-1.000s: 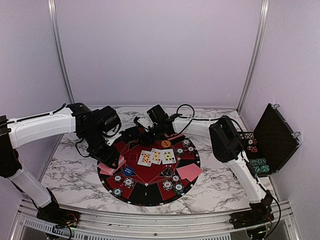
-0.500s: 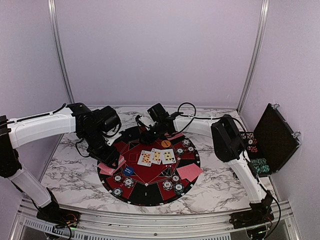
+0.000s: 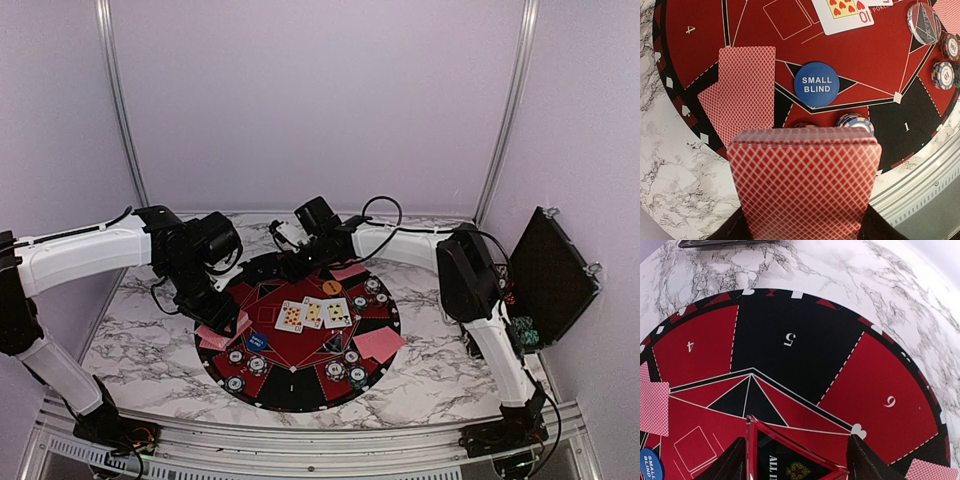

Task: Distribute texas hold em gaming equipment
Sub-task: Place the all-in button in the small blind area.

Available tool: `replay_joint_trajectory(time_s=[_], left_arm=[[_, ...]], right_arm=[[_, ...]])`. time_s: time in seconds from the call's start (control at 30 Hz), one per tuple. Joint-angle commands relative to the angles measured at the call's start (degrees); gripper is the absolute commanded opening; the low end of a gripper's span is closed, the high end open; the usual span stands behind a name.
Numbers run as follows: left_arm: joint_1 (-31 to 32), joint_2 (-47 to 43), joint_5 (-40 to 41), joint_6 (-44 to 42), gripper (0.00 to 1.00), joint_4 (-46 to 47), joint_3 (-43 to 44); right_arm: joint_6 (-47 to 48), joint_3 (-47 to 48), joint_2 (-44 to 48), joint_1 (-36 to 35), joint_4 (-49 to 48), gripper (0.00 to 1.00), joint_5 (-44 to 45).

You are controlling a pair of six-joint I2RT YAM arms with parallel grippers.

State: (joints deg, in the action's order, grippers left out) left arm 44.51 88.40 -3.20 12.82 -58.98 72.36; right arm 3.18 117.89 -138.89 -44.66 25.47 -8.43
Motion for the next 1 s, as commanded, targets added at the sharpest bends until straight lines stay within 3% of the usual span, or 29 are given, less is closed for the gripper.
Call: replay_joint_trajectory(time_s=[0.0,0.63,0.97], left_arm=[[-0.3,-0.8,-0.4,0.0,0.53,-0.4,0.6],[-0.4,-0.8,-0.6,-0.2,0.53,-0.4,0.5],[-0.4,-1.2,-0.7,-0.1,0.53,-0.3,0.2]], right_arm=[[-0.8,-2.4,5.1,-1.7,-0.8,0.63,1.9],[-9.4,-27.1,20.5,-9.1,-7.8,0.63,4.4],[-12.7,-34.3,23.4,-13.4,-8.6,0.63,5.9]])
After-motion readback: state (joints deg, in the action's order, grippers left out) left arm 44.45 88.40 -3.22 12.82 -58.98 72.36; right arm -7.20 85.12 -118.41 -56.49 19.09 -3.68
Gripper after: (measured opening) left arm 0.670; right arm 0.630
